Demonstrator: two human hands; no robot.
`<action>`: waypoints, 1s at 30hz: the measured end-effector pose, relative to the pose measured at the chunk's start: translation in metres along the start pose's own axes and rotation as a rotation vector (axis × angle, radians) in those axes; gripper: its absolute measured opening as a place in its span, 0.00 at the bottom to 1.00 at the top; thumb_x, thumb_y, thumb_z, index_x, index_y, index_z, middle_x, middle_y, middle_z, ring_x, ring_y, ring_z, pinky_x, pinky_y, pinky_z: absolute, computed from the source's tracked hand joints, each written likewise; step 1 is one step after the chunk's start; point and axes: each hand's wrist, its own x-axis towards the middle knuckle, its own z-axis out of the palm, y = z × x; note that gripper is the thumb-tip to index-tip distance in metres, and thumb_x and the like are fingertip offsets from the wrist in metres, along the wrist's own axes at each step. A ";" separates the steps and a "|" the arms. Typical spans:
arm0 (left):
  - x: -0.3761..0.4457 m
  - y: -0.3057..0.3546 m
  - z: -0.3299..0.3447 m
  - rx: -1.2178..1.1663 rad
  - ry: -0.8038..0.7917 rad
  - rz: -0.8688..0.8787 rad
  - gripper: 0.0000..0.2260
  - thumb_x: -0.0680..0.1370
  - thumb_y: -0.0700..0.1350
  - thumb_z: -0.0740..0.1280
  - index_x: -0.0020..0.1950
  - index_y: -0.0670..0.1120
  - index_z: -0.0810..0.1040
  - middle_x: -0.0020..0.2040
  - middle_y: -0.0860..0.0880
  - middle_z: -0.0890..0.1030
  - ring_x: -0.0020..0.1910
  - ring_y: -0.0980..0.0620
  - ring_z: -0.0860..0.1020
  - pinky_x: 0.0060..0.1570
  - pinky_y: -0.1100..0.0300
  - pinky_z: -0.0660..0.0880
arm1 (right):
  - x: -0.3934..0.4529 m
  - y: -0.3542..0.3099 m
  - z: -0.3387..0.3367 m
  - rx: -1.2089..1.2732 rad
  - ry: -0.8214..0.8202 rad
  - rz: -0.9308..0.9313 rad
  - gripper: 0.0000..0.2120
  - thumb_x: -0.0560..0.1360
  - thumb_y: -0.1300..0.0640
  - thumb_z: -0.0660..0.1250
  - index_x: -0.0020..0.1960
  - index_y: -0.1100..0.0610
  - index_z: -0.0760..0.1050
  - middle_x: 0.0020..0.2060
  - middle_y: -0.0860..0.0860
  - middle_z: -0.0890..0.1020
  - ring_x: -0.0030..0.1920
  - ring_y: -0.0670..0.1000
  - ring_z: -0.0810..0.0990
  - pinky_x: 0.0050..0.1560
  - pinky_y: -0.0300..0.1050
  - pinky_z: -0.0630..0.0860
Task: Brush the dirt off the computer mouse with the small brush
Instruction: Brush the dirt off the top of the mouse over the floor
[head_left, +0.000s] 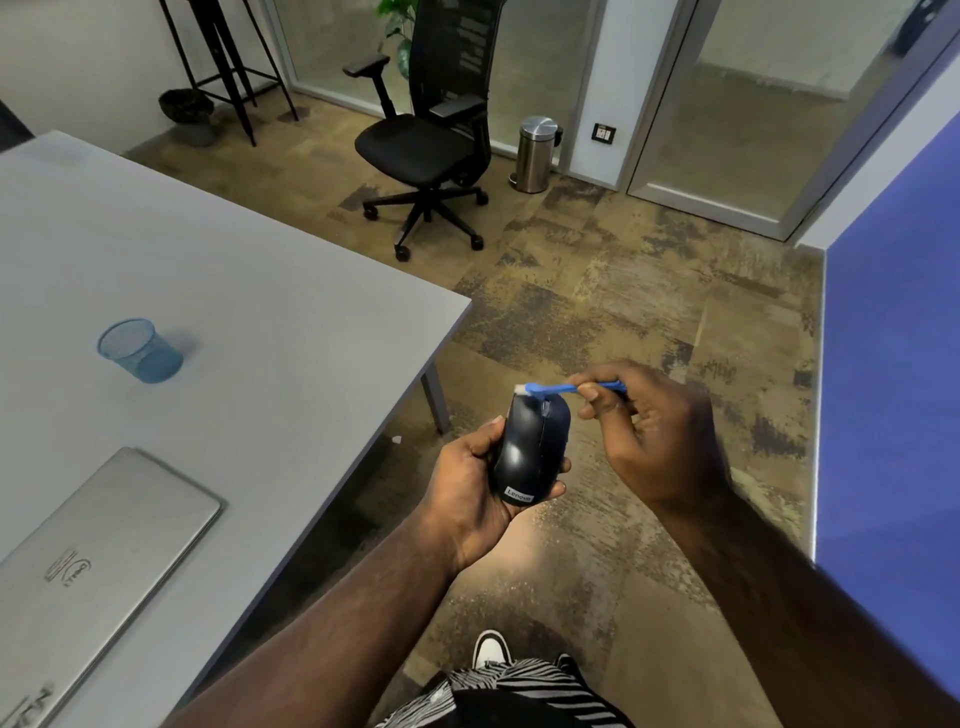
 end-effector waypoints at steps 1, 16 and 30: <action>-0.001 -0.001 0.001 0.003 -0.003 -0.002 0.20 0.80 0.49 0.57 0.65 0.39 0.76 0.58 0.34 0.80 0.47 0.38 0.81 0.41 0.50 0.81 | 0.001 0.001 0.000 -0.024 0.014 0.028 0.07 0.78 0.59 0.65 0.51 0.59 0.81 0.39 0.51 0.85 0.37 0.52 0.85 0.34 0.51 0.80; 0.002 -0.001 -0.001 -0.016 0.008 -0.015 0.21 0.81 0.50 0.56 0.68 0.40 0.74 0.59 0.37 0.80 0.49 0.42 0.81 0.52 0.46 0.77 | -0.012 -0.022 -0.009 0.012 -0.267 -0.217 0.07 0.76 0.60 0.67 0.48 0.61 0.83 0.39 0.52 0.85 0.37 0.50 0.82 0.36 0.45 0.78; 0.007 0.010 -0.003 -0.178 -0.024 -0.052 0.24 0.82 0.51 0.53 0.68 0.35 0.71 0.62 0.30 0.76 0.53 0.36 0.78 0.54 0.44 0.78 | -0.015 0.000 -0.026 -0.090 -0.079 -0.205 0.09 0.77 0.61 0.65 0.48 0.64 0.82 0.41 0.54 0.85 0.38 0.52 0.84 0.35 0.49 0.80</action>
